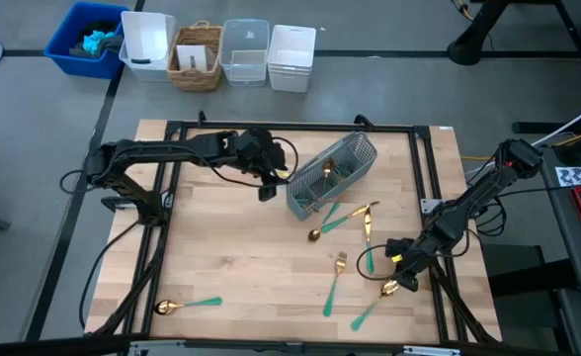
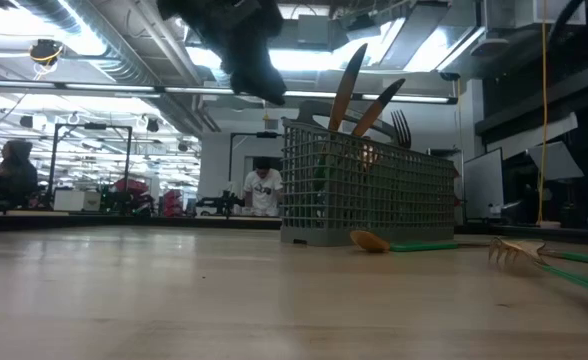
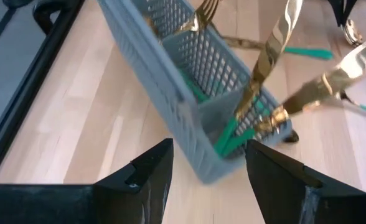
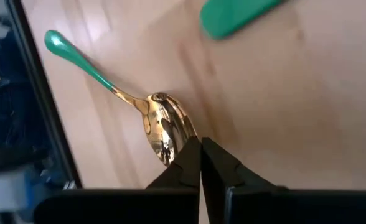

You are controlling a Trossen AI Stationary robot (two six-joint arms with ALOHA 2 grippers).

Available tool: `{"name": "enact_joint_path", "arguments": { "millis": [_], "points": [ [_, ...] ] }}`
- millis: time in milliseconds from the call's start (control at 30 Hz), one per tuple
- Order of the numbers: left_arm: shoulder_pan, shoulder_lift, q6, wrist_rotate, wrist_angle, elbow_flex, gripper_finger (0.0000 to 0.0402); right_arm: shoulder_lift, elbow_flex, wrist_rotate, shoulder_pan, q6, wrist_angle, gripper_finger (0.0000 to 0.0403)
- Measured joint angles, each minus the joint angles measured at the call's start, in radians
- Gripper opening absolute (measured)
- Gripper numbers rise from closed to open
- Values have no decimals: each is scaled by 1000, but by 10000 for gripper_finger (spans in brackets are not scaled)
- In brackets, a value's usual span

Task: Sort silverware
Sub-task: Put the bottom left spoon into the basket

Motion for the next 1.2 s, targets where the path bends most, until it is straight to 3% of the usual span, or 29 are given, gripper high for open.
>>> {"name": "enact_joint_path", "arguments": {
  "millis": [300, 600, 900, 1200],
  "points": [
    [1, -54, -31, 2, -105, -4, 189, 0, 12, 153, 0, -73, -7, 2],
    [2, -132, -130, 3, -32, -179, 189, 1, 133, 222, -1, -205, -156, 1],
    [2, -223, -161, 3, 96, -294, 189, 1, 414, 401, -1, -283, -571, 0],
    [1, -222, -157, 3, 131, -295, 189, 0, 751, 763, -2, -483, -884, 0]
  ]
}}
